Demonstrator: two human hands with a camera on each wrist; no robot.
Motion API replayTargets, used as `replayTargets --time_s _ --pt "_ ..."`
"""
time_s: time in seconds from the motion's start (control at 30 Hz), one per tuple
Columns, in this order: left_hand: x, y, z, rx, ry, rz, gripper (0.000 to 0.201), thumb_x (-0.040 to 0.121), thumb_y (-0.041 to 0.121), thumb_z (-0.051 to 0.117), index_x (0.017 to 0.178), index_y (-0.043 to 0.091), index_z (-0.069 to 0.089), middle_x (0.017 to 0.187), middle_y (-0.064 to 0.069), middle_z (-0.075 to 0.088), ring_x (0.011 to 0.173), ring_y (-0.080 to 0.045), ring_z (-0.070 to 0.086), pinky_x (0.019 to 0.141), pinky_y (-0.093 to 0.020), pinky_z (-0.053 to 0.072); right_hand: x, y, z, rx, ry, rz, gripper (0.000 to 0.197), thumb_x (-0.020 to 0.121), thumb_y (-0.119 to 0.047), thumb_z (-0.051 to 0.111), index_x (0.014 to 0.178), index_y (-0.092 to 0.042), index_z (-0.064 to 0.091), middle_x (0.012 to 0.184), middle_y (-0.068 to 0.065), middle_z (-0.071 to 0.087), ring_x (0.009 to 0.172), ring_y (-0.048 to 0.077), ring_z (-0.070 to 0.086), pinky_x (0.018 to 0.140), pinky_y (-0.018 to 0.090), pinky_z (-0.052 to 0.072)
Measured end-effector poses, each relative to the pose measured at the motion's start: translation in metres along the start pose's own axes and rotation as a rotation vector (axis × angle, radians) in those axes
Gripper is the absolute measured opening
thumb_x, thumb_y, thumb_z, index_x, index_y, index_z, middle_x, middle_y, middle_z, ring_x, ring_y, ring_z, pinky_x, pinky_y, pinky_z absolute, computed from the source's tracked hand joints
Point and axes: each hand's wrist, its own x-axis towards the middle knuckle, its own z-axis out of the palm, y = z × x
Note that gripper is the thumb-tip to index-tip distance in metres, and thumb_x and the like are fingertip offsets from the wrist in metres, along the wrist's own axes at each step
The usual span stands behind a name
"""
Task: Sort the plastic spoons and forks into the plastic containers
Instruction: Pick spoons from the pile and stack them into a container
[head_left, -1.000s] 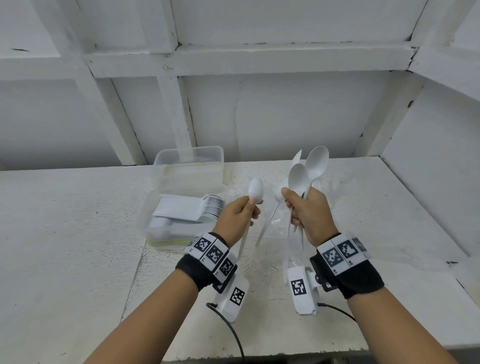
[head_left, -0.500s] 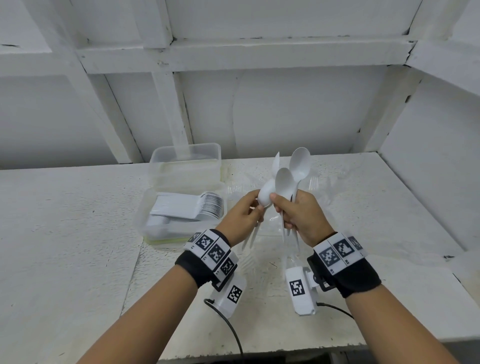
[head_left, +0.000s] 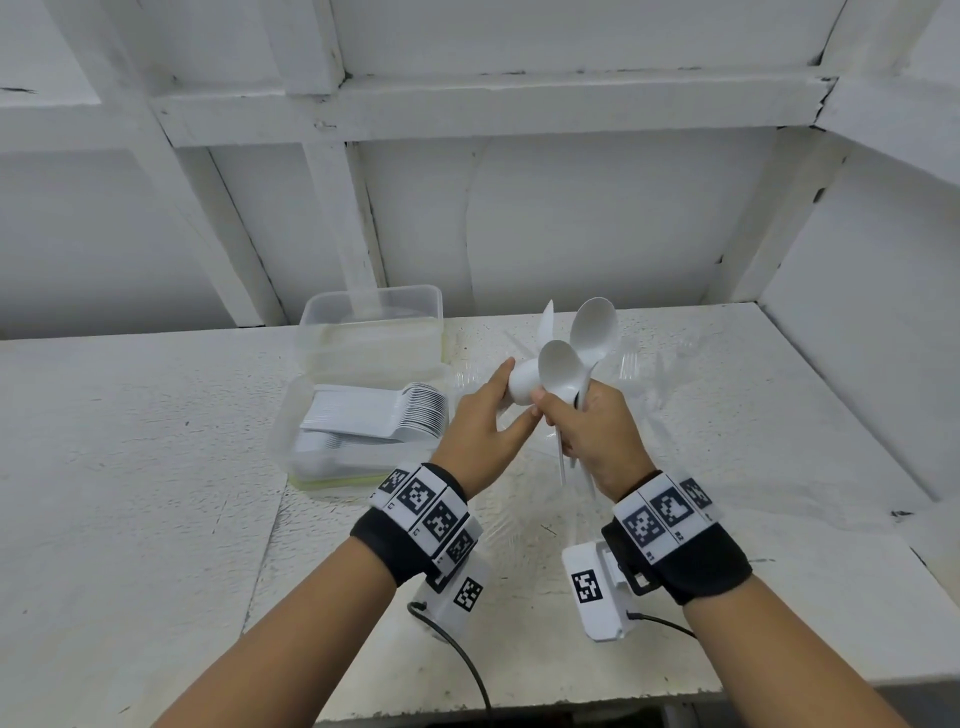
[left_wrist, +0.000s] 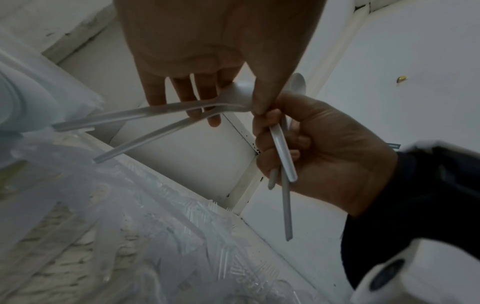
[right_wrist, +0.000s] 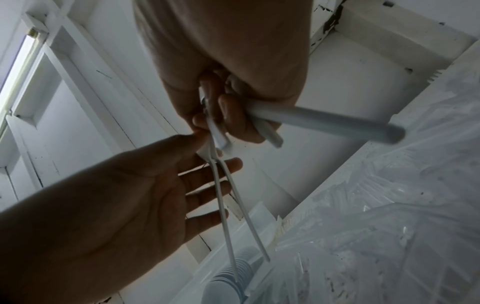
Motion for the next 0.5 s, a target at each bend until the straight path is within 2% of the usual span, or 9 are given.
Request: replayTargets --time_s 0.07,0.1,0.13,0.2,0.23,0.27,0.33,0.4,0.5 --pt "-0.001 0.004 -0.002 0.013 0.046 0.042 0.042 0.092 0.024 0.057 0.131 0.011 0.046 0.115 0.005 0.062 0.104 0.009 0.055 0.093 -0.014 0.044 0.000 -0.002 0.001 -0.013 0.002 -0.018 0.024 0.088 -0.015 0.062 0.065 -0.010 0.055 0.055 0.004 0.046 0.042 0.006 0.039 0.044 0.021 0.032" --pt "-0.002 0.006 -0.003 0.020 0.067 0.064 0.037 0.092 0.023 0.057 0.127 0.012 0.050 0.110 0.007 0.062 0.100 0.013 0.055 0.090 -0.009 0.042 0.000 -0.003 0.002 -0.024 0.003 -0.028 0.024 0.087 -0.015 0.062 0.065 -0.013 0.055 0.054 -0.001 0.048 0.041 0.002 0.041 0.045 0.019 0.034" --pt "-0.003 0.007 -0.003 0.032 0.086 0.081 0.037 0.092 0.026 0.056 0.126 0.014 0.051 0.110 0.007 0.063 0.103 0.011 0.053 0.092 -0.010 0.041 0.000 -0.003 0.002 -0.032 0.004 -0.037 0.025 0.087 -0.015 0.063 0.064 -0.015 0.055 0.052 -0.005 0.049 0.040 0.000 0.042 0.045 0.016 0.034" --pt "-0.004 0.008 -0.005 0.132 0.108 0.066 0.045 0.088 0.042 0.050 0.127 0.020 0.053 0.119 0.004 0.061 0.122 -0.009 0.045 0.104 -0.023 0.032 0.001 -0.004 0.003 -0.036 0.014 -0.045 0.027 0.087 -0.013 0.063 0.061 -0.015 0.054 0.050 -0.007 0.048 0.039 0.000 0.042 0.045 0.016 0.035" --pt "-0.003 0.006 -0.006 0.173 0.111 0.058 0.048 0.087 0.046 0.048 0.127 0.021 0.054 0.119 0.005 0.061 0.123 -0.015 0.044 0.105 -0.028 0.031 0.001 -0.004 0.003 -0.035 0.017 -0.044 0.027 0.087 -0.013 0.062 0.061 -0.014 0.053 0.051 -0.005 0.048 0.039 0.000 0.041 0.045 0.017 0.034" --pt "-0.003 0.005 -0.007 0.160 0.106 0.056 0.047 0.087 0.046 0.050 0.127 0.021 0.054 0.112 0.008 0.063 0.116 -0.012 0.049 0.101 -0.028 0.035 0.002 -0.003 0.003 -0.036 0.015 -0.043 0.027 0.087 -0.013 0.062 0.061 -0.013 0.054 0.051 -0.004 0.049 0.039 0.001 0.041 0.045 0.018 0.035" --pt "-0.003 0.007 -0.010 0.068 0.074 0.005 0.049 0.090 0.039 0.057 0.134 0.020 0.047 0.100 0.016 0.060 0.097 0.001 0.057 0.088 -0.020 0.044 0.002 -0.003 0.004 -0.045 0.005 -0.036 0.027 0.087 -0.014 0.062 0.061 -0.015 0.054 0.048 -0.009 0.050 0.040 0.000 0.044 0.046 0.015 0.036" --pt "-0.004 0.009 -0.011 0.033 0.040 -0.038 0.056 0.091 0.031 0.057 0.142 0.024 0.034 0.100 0.014 0.059 0.092 -0.004 0.062 0.083 -0.022 0.050 0.002 -0.005 0.006 -0.054 -0.017 -0.021 0.029 0.087 -0.014 0.062 0.060 -0.015 0.053 0.043 -0.011 0.049 0.039 0.000 0.045 0.044 0.013 0.035" --pt "-0.006 0.008 -0.011 -0.021 0.001 -0.018 0.040 0.095 0.020 0.050 0.133 0.019 0.040 0.097 0.011 0.058 0.088 -0.014 0.063 0.083 -0.031 0.053 0.003 -0.007 0.007 -0.069 -0.073 0.008 0.030 0.087 -0.018 0.063 0.061 -0.009 0.051 0.048 -0.002 0.047 0.039 0.008 0.039 0.041 0.021 0.034"
